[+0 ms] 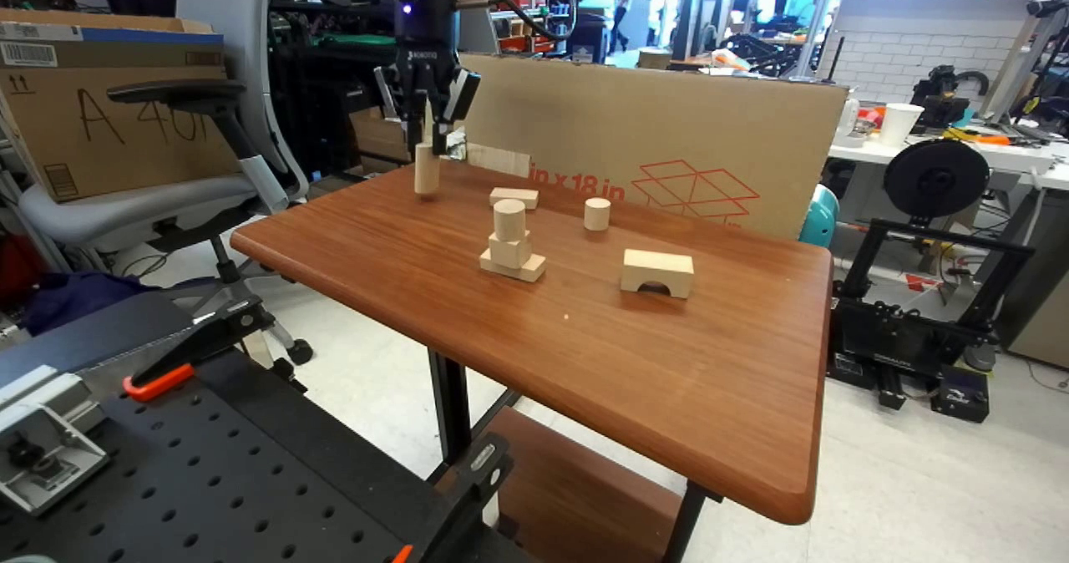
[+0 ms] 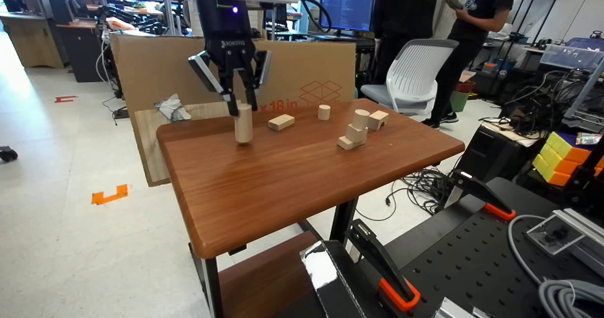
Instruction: Move the cylindrical block closer to the cardboard
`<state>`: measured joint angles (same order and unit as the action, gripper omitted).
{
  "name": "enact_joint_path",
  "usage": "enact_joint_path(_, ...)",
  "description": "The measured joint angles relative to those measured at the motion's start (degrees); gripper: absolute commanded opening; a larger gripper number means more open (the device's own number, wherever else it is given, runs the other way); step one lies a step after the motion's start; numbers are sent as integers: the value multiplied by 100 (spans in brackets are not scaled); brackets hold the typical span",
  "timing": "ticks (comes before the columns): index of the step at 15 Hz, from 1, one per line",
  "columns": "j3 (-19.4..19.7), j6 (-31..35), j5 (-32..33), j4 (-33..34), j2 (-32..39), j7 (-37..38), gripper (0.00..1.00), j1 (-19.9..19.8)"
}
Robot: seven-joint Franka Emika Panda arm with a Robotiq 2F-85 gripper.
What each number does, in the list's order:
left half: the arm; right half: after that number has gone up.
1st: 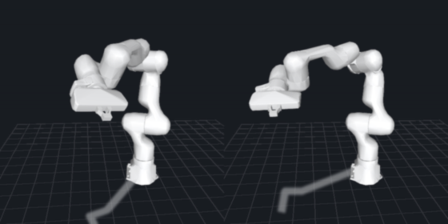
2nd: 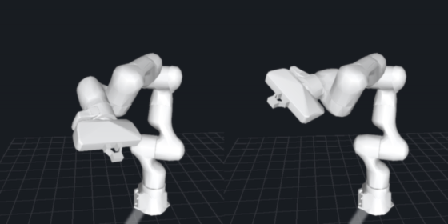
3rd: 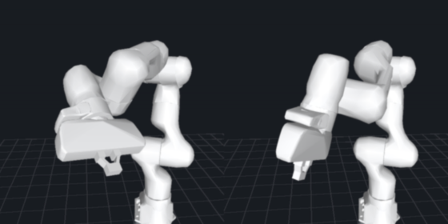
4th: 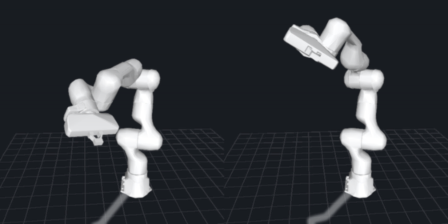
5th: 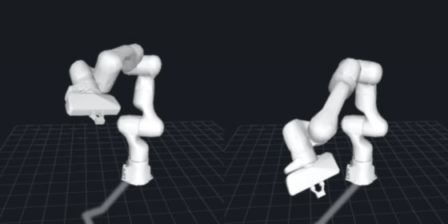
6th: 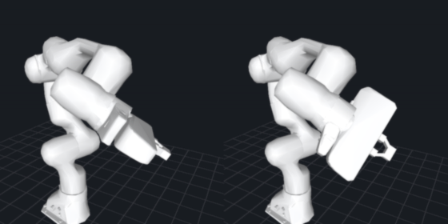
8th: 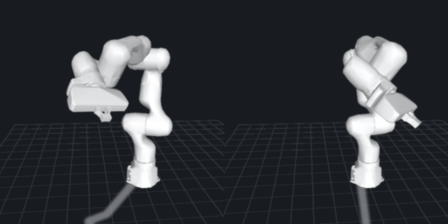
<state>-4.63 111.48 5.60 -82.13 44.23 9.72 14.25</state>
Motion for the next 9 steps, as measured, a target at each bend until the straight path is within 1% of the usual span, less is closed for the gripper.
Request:
enact_joint_path(1, 4, -64, 0, 166, 124, 0, 11, 2)
enact_joint_path(2, 10, -135, 1, 307, 217, -2, 61, 3)
enact_joint_path(3, 17, -210, 1, 436, 290, -3, 62, 3)
enact_joint_path(5, 27, -296, 5, 613, 364, -14, 76, 3)
enact_joint_path(8, 29, -308, 118, 702, 340, -25, 99, 11)
enact_joint_path(9, 29, -308, 182, 701, 307, -25, 100, 20)
